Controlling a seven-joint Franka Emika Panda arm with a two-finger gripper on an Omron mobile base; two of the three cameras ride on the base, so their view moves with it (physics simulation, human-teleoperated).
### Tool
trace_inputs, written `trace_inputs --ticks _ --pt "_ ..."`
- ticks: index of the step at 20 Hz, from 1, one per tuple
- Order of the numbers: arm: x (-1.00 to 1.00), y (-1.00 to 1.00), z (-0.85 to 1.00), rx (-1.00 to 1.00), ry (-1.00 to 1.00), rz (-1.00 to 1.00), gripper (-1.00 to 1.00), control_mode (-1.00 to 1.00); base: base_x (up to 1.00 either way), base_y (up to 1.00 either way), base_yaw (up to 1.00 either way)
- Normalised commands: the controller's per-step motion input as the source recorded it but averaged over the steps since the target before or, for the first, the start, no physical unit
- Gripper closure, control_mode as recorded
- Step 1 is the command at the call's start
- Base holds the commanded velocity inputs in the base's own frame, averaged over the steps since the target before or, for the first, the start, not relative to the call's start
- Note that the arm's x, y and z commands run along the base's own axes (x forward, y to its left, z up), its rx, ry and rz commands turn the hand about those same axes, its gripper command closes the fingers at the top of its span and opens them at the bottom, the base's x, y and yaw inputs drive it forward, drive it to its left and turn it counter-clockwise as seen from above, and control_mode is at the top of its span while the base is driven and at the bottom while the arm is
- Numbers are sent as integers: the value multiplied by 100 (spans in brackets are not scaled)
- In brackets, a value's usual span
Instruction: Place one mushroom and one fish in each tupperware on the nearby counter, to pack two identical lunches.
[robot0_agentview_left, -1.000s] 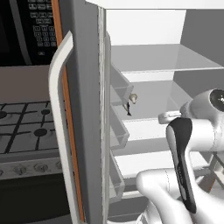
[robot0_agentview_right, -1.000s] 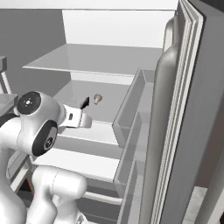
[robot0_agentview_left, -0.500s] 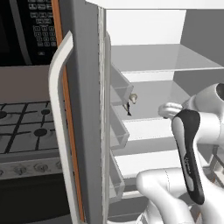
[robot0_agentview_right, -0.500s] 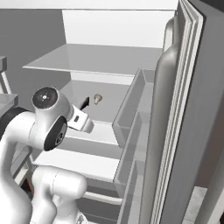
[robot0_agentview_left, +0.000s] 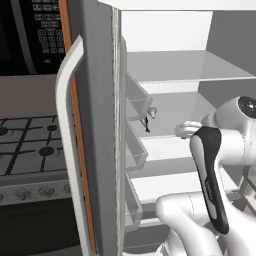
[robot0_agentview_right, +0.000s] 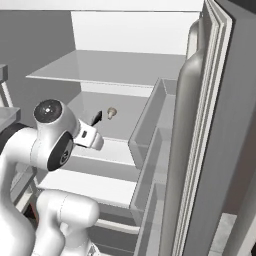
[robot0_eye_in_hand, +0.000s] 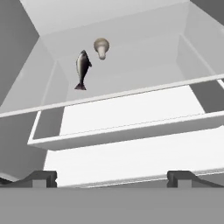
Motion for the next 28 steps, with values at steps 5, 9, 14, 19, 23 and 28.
trace_inputs --ticks 5,9,14,19,23,28 --pt "2 3 -4 -5 -6 3 -100 -100 0 0 0" --pt "6 0 0 0 0 1 -100 -100 0 0 0" --pt "13 5 0 0 0 2 -100 -100 0 0 0" --pt "29 16 0 -1 1 2 -100 -100 0 0 0" --pt "38 11 0 -1 0 3 -100 -100 0 0 0" --pt "44 4 0 -1 0 2 -100 -100 0 0 0"
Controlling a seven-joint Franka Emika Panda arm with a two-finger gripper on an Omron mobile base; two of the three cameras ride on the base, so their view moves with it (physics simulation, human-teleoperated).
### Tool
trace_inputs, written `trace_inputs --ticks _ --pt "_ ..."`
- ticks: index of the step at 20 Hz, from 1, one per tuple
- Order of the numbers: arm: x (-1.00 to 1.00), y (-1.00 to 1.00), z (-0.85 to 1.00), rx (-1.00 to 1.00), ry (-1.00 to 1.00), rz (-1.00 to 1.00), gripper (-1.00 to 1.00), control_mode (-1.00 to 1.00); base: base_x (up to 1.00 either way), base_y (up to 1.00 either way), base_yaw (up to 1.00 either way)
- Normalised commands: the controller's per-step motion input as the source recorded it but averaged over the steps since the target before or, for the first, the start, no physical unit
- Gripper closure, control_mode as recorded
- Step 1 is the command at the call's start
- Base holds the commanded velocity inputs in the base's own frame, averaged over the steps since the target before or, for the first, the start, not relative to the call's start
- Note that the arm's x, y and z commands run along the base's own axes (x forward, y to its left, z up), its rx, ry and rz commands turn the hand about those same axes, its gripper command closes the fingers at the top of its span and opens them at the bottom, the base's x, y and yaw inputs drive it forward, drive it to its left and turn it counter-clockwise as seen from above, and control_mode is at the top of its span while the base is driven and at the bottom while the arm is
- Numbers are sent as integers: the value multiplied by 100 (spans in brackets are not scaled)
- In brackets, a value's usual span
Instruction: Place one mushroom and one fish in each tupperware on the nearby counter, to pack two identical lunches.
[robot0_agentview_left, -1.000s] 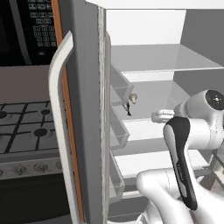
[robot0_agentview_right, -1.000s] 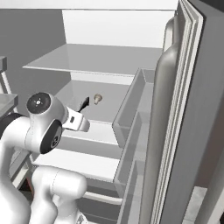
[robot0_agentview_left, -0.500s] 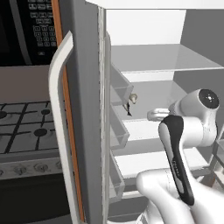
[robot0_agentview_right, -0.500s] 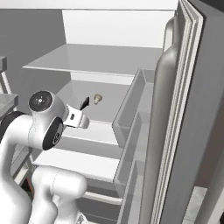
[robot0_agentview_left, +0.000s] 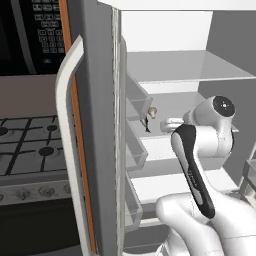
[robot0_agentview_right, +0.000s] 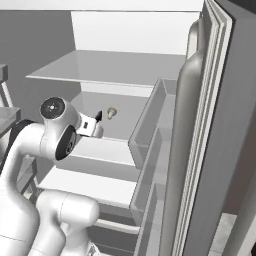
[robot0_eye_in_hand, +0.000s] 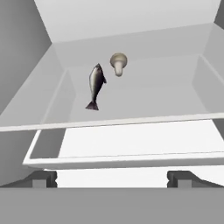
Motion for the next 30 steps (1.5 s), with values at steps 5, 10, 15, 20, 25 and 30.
trace_inputs --ticks 5,10,15,20,25,30 --pt "35 0 0 -3 1 6 -100 -100 0 0 0" --pt "28 1 -14 -4 0 6 -100 -100 0 0 0" --pt "24 6 -25 -6 0 7 -100 -100 0 0 0" --pt "20 12 -26 -5 0 4 -100 -100 0 0 0" --pt "18 12 -16 -1 0 0 -100 -100 0 0 0" --pt "17 13 -10 0 0 0 -100 -100 0 0 0"
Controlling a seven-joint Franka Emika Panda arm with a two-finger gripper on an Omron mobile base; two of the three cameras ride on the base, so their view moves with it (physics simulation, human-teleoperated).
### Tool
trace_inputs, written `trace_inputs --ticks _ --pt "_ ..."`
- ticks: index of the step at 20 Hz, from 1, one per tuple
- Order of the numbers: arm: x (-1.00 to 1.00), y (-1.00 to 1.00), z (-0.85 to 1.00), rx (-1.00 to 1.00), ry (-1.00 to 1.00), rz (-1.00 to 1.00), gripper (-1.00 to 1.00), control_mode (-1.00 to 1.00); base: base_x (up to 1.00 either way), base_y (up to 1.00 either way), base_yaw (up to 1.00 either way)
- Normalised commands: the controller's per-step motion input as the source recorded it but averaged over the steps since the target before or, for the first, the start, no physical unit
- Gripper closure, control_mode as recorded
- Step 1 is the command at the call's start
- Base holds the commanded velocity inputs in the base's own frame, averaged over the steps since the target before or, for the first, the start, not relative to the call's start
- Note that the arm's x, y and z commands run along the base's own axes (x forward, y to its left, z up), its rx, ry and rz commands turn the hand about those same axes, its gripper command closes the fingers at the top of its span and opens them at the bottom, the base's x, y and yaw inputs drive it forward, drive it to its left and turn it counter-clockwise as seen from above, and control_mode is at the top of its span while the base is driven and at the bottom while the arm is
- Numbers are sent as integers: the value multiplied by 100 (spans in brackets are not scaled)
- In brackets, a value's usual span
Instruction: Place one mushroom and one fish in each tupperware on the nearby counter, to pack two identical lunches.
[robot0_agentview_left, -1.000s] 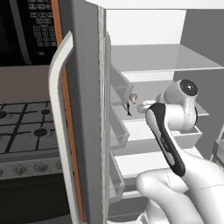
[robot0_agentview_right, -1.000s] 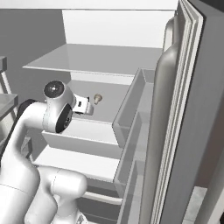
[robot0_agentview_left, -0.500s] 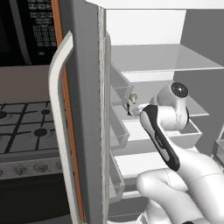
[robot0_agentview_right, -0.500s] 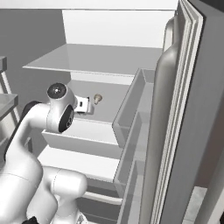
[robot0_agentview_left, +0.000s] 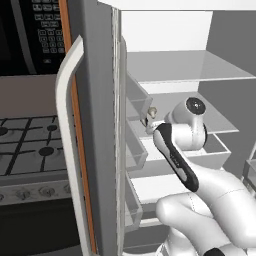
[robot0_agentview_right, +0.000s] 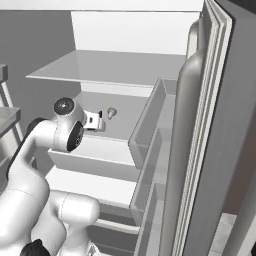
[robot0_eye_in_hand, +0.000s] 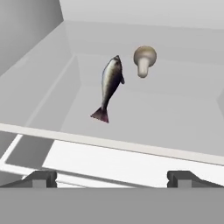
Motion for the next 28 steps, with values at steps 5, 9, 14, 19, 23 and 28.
trace_inputs --ticks 5,9,14,19,23,28 --pt "14 11 -6 0 0 0 -100 -100 0 0 0" --pt "16 14 -5 0 0 0 -100 -100 0 0 0" --pt "22 12 -5 0 0 0 -100 -100 0 0 0" --pt "31 0 -7 0 0 0 -100 -100 0 0 0" --pt "27 0 -8 0 0 0 -100 -100 0 0 0" --pt "27 0 -10 0 0 -1 -100 -100 0 0 0"
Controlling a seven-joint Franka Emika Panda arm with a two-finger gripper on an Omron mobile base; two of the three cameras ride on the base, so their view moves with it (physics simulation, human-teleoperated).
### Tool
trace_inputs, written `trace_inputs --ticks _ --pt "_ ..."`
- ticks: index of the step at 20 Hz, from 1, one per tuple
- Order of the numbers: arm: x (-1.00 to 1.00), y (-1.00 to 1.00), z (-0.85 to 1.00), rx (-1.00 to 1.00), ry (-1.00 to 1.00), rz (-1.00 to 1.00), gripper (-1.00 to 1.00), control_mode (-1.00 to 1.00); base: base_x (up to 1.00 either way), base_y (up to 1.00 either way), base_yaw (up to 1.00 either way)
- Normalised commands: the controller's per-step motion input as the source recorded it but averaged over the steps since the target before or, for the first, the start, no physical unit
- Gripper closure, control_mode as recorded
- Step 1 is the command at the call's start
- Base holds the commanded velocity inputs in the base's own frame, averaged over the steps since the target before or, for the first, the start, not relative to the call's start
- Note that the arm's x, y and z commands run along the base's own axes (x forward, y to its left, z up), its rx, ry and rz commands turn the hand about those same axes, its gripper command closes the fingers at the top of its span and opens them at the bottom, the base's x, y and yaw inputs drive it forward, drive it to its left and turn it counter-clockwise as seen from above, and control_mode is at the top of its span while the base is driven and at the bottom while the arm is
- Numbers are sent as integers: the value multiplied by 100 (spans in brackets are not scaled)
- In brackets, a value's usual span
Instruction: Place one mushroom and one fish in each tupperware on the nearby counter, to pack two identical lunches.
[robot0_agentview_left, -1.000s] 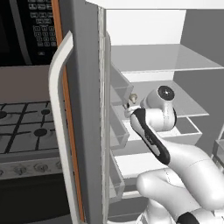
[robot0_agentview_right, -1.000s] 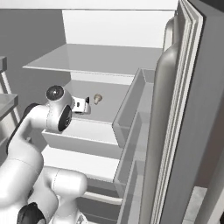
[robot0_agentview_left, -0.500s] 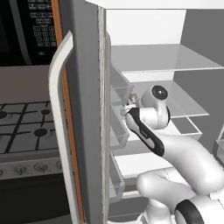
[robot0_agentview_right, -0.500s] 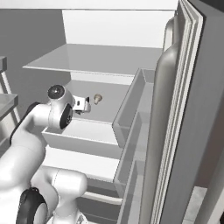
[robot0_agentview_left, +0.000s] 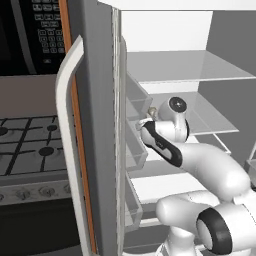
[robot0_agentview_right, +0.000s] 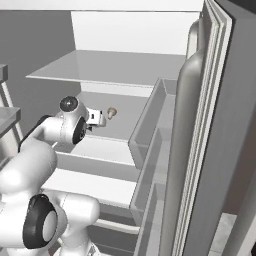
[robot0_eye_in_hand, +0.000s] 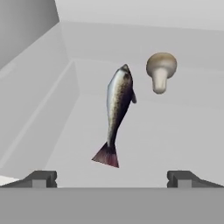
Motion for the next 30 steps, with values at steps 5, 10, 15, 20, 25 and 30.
trace_inputs --ticks 5,10,15,20,25,30 --pt "26 0 -10 0 0 -2 -100 -100 0 0 0" --pt "31 0 -8 0 0 -3 -100 -100 0 0 0" --pt "30 0 -11 0 0 -4 -100 -100 0 0 0" --pt "27 0 -23 0 0 -4 -100 -100 0 0 0" --pt "27 0 -31 0 0 -3 -100 -100 0 0 0" --pt "34 0 -20 0 0 -3 -100 -100 0 0 0"
